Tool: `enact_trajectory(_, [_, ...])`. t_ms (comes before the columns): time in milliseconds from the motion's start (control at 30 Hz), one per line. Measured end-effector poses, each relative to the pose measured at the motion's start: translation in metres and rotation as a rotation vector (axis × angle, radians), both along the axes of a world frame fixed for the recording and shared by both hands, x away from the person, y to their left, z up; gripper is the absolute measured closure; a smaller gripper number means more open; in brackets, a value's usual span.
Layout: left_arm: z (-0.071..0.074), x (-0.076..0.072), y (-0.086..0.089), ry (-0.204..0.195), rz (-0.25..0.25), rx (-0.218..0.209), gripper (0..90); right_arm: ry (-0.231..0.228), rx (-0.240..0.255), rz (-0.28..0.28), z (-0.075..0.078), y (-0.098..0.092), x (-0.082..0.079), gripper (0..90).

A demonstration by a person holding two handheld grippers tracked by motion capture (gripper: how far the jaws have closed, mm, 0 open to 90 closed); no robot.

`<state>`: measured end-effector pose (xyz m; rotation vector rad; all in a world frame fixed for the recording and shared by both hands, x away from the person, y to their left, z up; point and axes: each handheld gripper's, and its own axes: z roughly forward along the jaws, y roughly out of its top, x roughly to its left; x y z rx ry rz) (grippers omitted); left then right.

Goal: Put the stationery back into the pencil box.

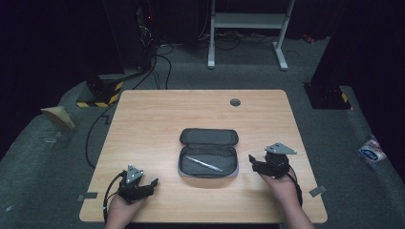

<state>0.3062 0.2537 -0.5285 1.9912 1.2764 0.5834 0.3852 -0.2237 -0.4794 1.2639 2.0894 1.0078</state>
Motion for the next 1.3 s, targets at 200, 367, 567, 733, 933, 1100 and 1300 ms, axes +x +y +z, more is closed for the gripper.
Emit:
enact_trajectory(200, [0.000, 0.000, 0.000, 0.000, 0.000, -0.001, 28.7, 0.042, -0.022, -0.053, -0.017, -0.024, -0.006, 21.9])
enact_trajectory(367, [0.000, 0.000, 0.000, 0.000, 0.000, 0.000, 28.7, 0.087, -0.031, -0.087, -0.028, -0.034, -0.010, 21.4])
enact_trajectory(567, [0.000, 0.000, 0.000, 0.000, 0.000, 0.000, 28.7, 0.125, -0.070, -0.104, -0.041, -0.031, -0.009, 19.0])
enact_trajectory(733, [0.000, 0.000, 0.000, 0.001, -0.001, -0.001, 28.7, 0.119, -0.039, -0.089, -0.044, -0.030, -0.007, 19.3])
enact_trajectory(933, [0.000, 0.000, 0.000, 0.001, 0.000, -0.003, 28.7, 0.117, -0.034, -0.099, -0.044, -0.027, -0.008, 21.7])
enact_trajectory(1100, [0.000, 0.000, -0.001, 0.000, 0.000, -0.003, 28.7, 0.115, -0.034, -0.097, -0.044, -0.027, -0.008, 22.7])
enact_trajectory(1300, [0.000, 0.000, -0.001, 0.000, -0.002, -0.003, 28.7, 0.113, -0.034, -0.091, -0.044, -0.027, -0.008, 23.2])
